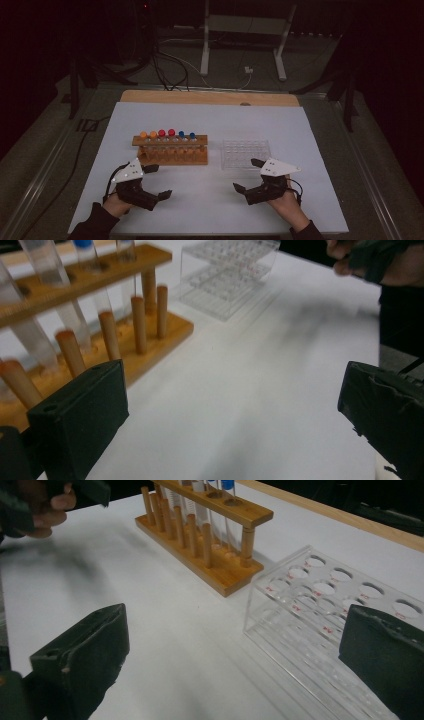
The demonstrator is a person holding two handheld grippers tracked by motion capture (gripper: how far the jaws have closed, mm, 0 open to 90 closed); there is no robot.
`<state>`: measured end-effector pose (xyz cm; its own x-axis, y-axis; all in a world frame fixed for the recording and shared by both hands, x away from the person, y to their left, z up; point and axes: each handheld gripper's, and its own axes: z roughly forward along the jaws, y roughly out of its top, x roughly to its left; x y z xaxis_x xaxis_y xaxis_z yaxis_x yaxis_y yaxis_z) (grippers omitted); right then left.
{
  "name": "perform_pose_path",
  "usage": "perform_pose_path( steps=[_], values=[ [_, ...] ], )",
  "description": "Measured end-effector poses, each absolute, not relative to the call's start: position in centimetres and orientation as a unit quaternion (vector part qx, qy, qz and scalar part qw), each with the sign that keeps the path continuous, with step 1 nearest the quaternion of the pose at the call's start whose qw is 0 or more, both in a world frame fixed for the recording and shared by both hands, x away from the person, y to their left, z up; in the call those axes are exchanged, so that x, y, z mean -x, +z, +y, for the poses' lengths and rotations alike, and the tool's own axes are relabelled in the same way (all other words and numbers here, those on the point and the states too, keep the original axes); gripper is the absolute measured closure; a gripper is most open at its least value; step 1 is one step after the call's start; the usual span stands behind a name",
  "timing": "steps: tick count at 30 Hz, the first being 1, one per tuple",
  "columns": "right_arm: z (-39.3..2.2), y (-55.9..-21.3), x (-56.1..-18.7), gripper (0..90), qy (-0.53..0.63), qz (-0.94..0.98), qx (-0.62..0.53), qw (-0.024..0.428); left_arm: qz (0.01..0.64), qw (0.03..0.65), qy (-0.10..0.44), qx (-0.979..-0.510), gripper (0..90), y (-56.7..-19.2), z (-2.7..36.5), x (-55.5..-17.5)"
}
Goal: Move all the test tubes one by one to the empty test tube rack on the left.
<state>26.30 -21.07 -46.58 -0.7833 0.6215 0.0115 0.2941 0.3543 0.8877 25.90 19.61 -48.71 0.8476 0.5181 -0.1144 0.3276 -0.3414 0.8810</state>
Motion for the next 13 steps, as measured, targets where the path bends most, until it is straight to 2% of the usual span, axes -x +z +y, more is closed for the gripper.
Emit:
perform_pose_path(
  steps=[13],
  values=[
    [-20.89,-46.88,-26.48,0.0,0.482,0.813,-0.284,0.165,0.261,0.514,0.099,-0.811,0.7,-49.2,19.51,-26.24]
  ],
)
